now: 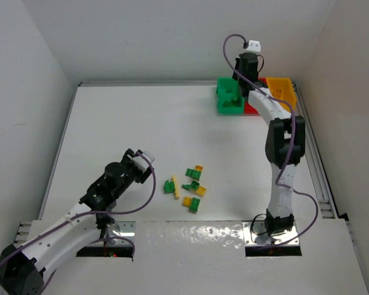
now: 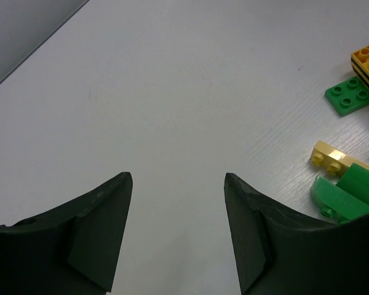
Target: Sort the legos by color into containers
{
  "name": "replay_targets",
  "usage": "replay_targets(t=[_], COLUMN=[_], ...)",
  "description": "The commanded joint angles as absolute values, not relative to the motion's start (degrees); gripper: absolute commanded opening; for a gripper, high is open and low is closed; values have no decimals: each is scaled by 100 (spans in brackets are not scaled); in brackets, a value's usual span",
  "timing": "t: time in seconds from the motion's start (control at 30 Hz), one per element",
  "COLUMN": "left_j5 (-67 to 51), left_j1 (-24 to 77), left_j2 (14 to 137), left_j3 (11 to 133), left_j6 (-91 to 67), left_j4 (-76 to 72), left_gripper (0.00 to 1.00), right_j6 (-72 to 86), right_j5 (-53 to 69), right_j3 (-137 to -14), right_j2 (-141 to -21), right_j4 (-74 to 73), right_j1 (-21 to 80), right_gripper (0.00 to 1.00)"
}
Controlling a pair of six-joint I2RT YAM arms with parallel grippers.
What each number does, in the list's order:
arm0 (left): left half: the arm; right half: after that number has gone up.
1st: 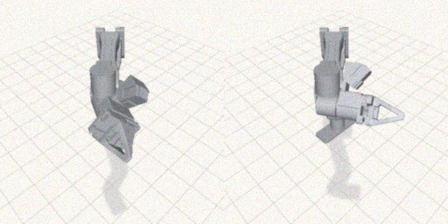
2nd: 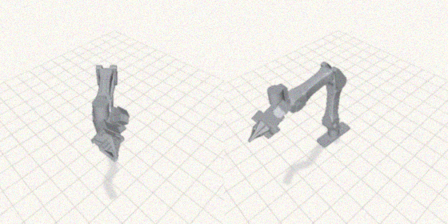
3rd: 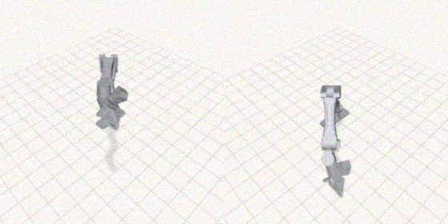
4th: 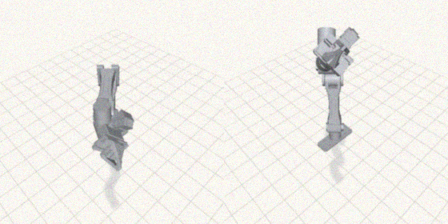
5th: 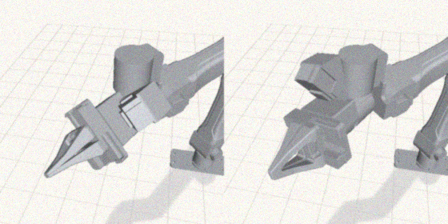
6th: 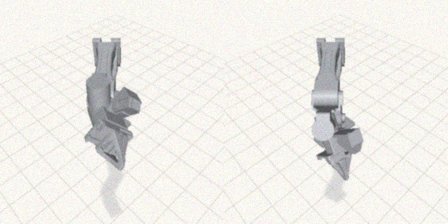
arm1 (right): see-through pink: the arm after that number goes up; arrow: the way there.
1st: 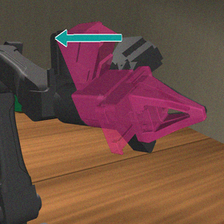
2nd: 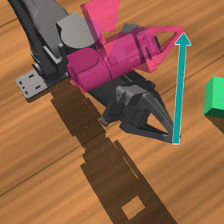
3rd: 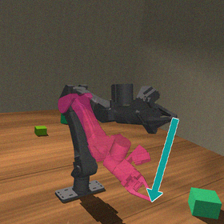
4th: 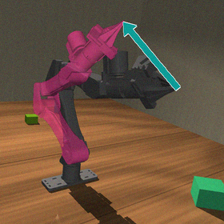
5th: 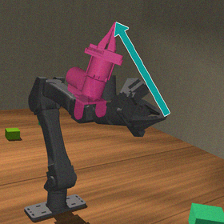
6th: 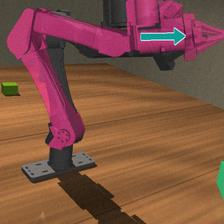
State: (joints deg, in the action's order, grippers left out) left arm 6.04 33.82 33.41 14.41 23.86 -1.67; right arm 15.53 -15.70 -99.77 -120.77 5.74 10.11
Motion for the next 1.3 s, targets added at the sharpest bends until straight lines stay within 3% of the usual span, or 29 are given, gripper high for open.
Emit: replay_targets(t=[0.0, 0.33, 0.37, 0.5, 0.77, 1.0, 1.1, 1.13, 1.27], left_j5=[782, 870, 879, 879, 774, 677, 563, 563, 650], left_j1=[3349, 3050, 3032, 2997, 2988, 2997, 3032, 3058, 3129], left_j2=[3419, 3946, 3964, 4008, 3938, 3885, 3893, 3911, 3903], left_j3=[1415, 1406, 1406, 1406, 1433, 1503, 1591, 1652, 1766], left_j6=[2303, 2206, 2197, 2197, 2241, 2153, 2092, 2031, 1942], left_j4=[-483, -703, -712, -730, -703, -729, -668, -642, -571], left_gripper=[59, 59, 59, 59, 60, 60, 60, 60, 60], right_j6=[2276, 2277, 2233, 2110, 1644, -31, -884, -1236, -1406], right_j5=[-2855, -2470, -2487, -2654, -1961, -941, 233, 1203, 2650], right_j3=[-11184, -11540, -11531, -11321, -10891, -8722, -7509, -7114, -6768], right_j2=[-12927, -13878, -13913, -13852, -13316, -11613, -10698, -10322, -9784], right_j4=[-183, 562, 597, 773, 897, 1072, 941, 610, -595], right_j1=[661, 229, 229, 202, 211, 1008, 1475, 1642, 2029], right_gripper=[0, 2, 6, 38, 64, 68, 70, 70, 65])
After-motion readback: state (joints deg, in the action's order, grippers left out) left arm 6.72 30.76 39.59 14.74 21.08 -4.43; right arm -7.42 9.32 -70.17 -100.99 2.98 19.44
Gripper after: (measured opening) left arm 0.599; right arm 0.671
